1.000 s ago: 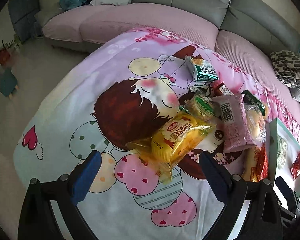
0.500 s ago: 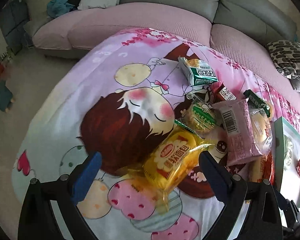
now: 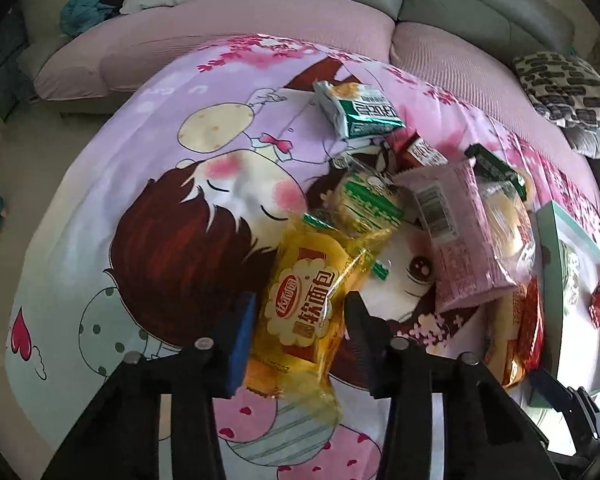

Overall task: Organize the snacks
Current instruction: 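Grasp the yellow soft-bread pack with the left gripper while the right gripper grasps the DALIYUAN roll pack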

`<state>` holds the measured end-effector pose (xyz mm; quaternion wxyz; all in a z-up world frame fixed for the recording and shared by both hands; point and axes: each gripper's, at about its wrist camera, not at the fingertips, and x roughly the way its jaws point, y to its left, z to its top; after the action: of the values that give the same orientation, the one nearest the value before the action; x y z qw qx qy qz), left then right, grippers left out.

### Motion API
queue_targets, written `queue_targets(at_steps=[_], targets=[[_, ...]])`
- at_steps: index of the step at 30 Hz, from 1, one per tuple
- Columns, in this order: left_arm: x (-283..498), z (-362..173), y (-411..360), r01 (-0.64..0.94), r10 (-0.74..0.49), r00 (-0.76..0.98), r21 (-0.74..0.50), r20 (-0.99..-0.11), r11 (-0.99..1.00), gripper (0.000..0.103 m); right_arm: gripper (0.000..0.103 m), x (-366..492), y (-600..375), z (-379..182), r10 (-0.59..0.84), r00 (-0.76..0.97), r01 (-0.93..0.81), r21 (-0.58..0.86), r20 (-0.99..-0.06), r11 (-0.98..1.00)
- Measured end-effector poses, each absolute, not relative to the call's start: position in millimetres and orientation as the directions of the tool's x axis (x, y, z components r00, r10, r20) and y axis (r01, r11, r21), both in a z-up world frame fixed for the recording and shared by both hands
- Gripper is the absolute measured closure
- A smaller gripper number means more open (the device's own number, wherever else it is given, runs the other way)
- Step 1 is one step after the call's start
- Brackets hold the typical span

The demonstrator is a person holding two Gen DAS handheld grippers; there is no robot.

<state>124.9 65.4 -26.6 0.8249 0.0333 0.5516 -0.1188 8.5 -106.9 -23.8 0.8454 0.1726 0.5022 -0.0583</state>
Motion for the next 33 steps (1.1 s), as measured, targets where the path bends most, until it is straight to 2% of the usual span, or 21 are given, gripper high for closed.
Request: queue_targets(at_steps=[15, 19, 23, 25, 26, 33], targets=[[107, -28, 44, 0.288, -0.123, 0.346, -0.019, -0.930, 0.957, 0.060, 0.028, 30, -115, -37, 0.098, 0.501, 0.291, 0.274, -0.860, 0.917], [109, -32, 43, 0.284, -0.110, 0.337, -0.011, -0.935, 0.959, 0.060, 0.034, 37, -113, -40, 0.060, 0.495, 0.295, 0.232, -0.867, 0.927], [112, -36, 45, 0.270, -0.112, 0.328, -0.020, -0.938, 0.963, 0.059, 0.036, 39, -111, -42, 0.040, 0.494, 0.295, 0.211, -0.868, 0.932], [115, -37, 46, 0.254, -0.118, 0.325, -0.033, -0.938, 0.967, 0.058, 0.045, 39, -110, -43, 0.023, 0.489, 0.300, 0.193, -0.872, 0.934], [116, -37, 47, 0.246, -0.121, 0.323, -0.040, -0.939, 0.968, 0.058, 0.046, 39, -110, -44, 0.013, 0.486, 0.305, 0.184, -0.874, 0.934], [120, -34, 51, 0.215, -0.135, 0.333, -0.064, -0.933, 0.975, 0.059, 0.051, 34, -116, -42, 0.044, 0.493, 0.305, 0.219, -0.869, 0.927]])
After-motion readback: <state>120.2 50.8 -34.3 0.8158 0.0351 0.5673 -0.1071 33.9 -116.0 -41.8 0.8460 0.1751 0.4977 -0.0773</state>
